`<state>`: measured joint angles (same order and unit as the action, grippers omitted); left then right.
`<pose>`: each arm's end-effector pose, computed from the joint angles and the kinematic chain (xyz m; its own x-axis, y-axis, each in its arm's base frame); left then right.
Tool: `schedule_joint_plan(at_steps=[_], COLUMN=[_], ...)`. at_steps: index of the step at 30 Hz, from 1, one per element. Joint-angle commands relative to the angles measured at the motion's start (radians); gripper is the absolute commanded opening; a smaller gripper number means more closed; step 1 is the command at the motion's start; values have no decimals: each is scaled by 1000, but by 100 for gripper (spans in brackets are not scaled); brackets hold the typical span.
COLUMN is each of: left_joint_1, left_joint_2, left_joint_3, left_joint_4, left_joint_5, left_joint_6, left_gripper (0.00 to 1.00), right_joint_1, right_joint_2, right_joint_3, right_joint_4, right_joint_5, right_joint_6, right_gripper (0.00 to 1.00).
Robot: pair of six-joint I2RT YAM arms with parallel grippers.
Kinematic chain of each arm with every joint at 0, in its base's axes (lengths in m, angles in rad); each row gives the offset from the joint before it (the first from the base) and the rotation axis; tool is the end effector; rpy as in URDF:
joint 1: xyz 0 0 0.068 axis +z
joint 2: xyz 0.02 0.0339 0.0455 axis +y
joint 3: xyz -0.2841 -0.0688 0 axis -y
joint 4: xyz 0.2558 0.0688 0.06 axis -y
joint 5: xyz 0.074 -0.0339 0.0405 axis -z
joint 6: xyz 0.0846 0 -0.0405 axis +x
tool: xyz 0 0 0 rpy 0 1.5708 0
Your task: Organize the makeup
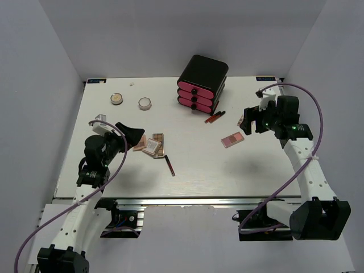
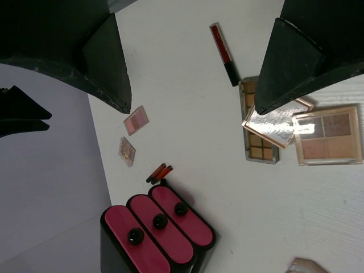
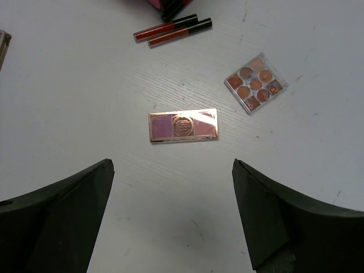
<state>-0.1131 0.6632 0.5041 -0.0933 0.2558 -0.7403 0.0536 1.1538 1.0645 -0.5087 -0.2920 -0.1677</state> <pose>0.2054 -0.0449 0.2682 -0.4210 -0.6089 -0.6723 0.0930 0.7083 -0.6998 0.2915 0.0400 0.3229 -0.5061 -0.1872 -0.8419 -0.3787 0.9253 0.0218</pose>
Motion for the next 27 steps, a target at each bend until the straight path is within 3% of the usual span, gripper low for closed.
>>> schedule_joint_plan(at_steps=[1, 3, 4, 7, 9, 10, 12, 13, 14, 15, 16, 17, 19, 20, 21, 23, 27], left_joint_1=[1, 1, 0, -23, -78, -121, -158, -189, -201, -212, -233, -241, -255, -264, -270, -281, -298], left_joint_2=[45, 78, 117, 189, 265, 320, 381, 415, 482, 518, 553, 587, 685, 714, 774, 832, 987], left_joint_3=[-9, -6, -6, 1, 14, 37, 62, 89, 106, 128, 172, 197, 240, 284, 304, 353, 459], left_joint_4=[139, 171, 190, 280, 337, 358, 395, 432, 443, 449, 467, 474, 501, 520, 532, 602, 716], left_joint_5=[60, 74, 77, 83, 63, 42, 37, 36, 34, 28, 28, 25, 28, 17, 7, -4, -13], left_joint_6=[-36, -48, -76, -122, -128, -126, -128, -140, -148, -156, -160, -165, -195, -211, -228, -287, -360], left_gripper=[98, 98, 98, 98, 95, 91, 76, 43, 27, 18, 15, 16, 35, 55, 60, 65, 66], right_joint_1=[0, 0, 0, 3, 3, 3, 3, 3, 3, 3, 3, 3, 3, 3, 3, 3, 3], right_joint_2=[-48, -81, -88, -114, -109, -95, -74, -62, -36, -23, 4, 15, 33, 40, 44, 64, 99], right_joint_3=[-26, -38, -40, -93, -127, -138, -135, -130, -126, -117, -112, -106, -100, -101, -101, -89, -60], right_joint_4=[39, -38, -91, -88, -30, -8, 16, 18, 19, 25, 50, 62, 116, 137, 156, 186, 219], right_joint_5=[-109, -267, -424, -535, -541, -524, -507, -501, -498, -493, -477, -469, -449, -443, -440, -435, -417], right_joint_6=[-105, -328, -507, -524, -491, -443, -405, -389, -357, -331, -301, -267, -178, -147, -101, -64, -12], right_gripper=[89, 89, 89, 74, 59, 39, 18, 14, 23, 37, 56, 88, 89, 89, 89, 89, 88])
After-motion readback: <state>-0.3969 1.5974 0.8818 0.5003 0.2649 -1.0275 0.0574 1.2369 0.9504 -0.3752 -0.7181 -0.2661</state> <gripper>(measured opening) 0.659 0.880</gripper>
